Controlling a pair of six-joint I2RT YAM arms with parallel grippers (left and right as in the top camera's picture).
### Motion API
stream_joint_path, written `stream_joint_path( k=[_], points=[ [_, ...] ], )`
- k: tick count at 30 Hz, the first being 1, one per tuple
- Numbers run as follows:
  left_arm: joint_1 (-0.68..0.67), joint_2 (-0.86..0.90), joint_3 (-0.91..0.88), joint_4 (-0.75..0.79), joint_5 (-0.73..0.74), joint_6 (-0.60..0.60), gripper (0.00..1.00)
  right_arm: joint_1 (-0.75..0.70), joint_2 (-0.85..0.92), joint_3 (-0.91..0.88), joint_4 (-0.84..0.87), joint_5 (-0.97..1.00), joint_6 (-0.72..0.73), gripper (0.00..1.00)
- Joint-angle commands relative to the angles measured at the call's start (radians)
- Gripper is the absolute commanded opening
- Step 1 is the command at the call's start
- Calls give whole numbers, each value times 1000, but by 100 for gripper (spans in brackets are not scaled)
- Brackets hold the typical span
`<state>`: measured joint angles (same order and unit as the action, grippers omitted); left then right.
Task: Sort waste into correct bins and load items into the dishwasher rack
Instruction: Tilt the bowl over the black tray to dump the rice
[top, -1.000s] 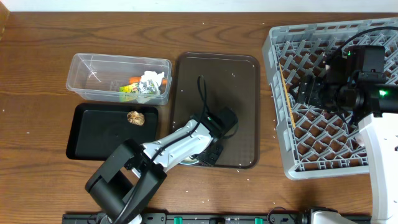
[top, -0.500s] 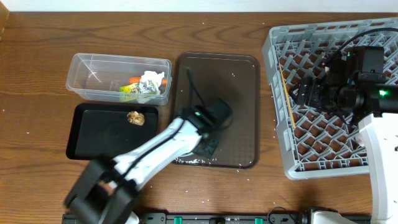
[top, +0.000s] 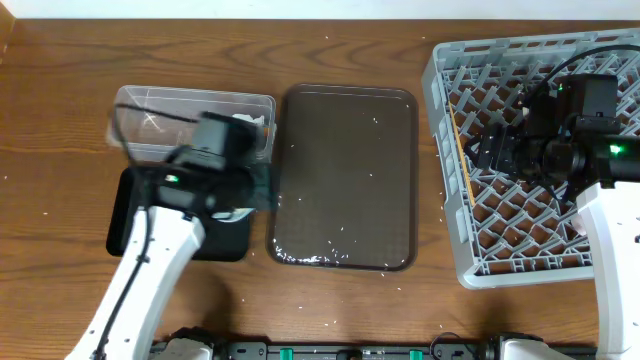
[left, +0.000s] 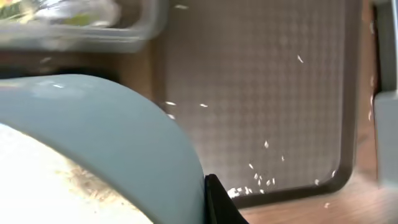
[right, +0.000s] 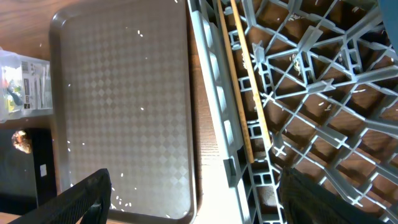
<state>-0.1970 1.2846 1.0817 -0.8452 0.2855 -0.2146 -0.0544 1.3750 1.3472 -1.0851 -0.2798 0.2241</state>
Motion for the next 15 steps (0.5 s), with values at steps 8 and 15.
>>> stream_joint_path(
  k=[8,15],
  points=[
    [452,0,-221,200,639,96,6,-10,0,11,-8,3,-5,80],
    [716,0,-471,572,1067,171,6,-10,0,11,-8,2,-4,79]
  ],
)
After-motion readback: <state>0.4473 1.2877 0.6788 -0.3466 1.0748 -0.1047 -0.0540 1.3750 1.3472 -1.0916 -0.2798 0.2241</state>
